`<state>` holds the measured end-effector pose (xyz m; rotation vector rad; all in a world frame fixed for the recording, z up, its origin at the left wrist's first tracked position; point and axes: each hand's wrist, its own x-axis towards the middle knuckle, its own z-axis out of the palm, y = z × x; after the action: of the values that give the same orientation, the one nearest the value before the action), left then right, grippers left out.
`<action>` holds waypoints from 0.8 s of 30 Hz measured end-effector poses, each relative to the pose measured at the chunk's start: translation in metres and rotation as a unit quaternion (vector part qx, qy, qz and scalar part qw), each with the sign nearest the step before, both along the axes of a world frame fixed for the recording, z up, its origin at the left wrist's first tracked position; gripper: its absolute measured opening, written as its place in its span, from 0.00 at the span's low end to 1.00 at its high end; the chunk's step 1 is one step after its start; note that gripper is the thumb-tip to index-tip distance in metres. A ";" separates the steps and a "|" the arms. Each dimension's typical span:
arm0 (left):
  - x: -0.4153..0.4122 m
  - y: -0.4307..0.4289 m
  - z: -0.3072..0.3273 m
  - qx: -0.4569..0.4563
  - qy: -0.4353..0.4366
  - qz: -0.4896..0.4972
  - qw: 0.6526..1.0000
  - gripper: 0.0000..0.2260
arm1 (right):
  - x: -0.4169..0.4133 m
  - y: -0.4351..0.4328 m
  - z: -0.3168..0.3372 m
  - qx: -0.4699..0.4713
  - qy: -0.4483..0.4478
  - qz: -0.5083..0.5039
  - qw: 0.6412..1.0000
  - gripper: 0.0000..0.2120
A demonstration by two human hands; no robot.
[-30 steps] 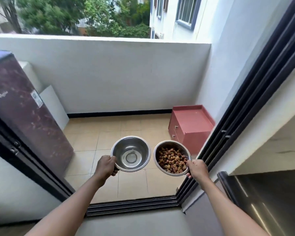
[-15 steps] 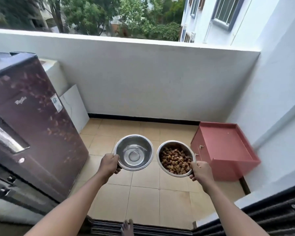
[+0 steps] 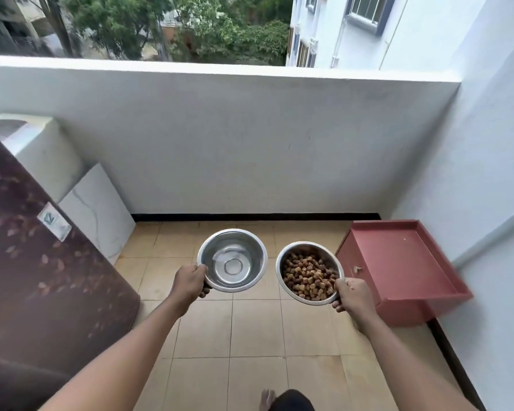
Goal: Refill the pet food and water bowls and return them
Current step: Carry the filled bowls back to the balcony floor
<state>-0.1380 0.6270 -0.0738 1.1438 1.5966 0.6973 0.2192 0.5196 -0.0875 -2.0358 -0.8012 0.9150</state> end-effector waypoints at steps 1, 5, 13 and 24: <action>0.002 0.013 -0.001 -0.002 0.000 0.002 1.000 0.11 | 0.003 0.013 -0.001 -0.002 0.000 -0.002 1.000 0.14; 0.013 0.064 -0.008 -0.005 0.001 -0.001 1.000 0.12 | 0.015 0.064 -0.009 -0.007 0.000 -0.008 1.000 0.14; 0.048 0.172 -0.026 -0.019 0.004 -0.012 1.000 0.13 | 0.044 0.181 -0.028 -0.024 0.002 0.013 1.000 0.15; 0.082 0.316 -0.074 -0.049 0.022 -0.038 0.998 0.13 | 0.081 0.324 -0.067 -0.082 0.009 0.039 0.996 0.14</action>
<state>-0.0561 0.9430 -0.1482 1.1483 1.5986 0.5405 0.3006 0.8436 -0.1542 -2.1454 -0.8235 1.0728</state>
